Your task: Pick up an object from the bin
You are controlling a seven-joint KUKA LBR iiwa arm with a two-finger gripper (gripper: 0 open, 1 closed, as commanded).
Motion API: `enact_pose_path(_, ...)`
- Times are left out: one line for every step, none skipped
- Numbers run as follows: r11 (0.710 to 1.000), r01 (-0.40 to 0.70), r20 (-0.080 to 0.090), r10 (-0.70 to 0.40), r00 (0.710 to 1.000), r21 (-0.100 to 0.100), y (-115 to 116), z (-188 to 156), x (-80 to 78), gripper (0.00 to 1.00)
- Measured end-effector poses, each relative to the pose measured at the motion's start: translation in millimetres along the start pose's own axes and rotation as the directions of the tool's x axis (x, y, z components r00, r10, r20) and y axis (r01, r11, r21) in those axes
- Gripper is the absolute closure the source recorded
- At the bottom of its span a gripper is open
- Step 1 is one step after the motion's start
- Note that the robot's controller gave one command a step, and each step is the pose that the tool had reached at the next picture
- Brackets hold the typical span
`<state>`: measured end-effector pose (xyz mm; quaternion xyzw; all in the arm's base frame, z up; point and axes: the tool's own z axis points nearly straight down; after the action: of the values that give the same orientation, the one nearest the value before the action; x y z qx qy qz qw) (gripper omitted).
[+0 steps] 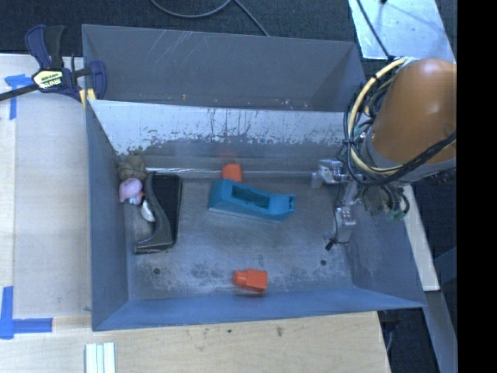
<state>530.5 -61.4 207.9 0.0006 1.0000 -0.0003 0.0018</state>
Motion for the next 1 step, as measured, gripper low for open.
enact_pose_path(1.000, -0.005, 0.009, 0.005, 1.000, 0.002, 15.8, 30.8, -6.9, 0.00)
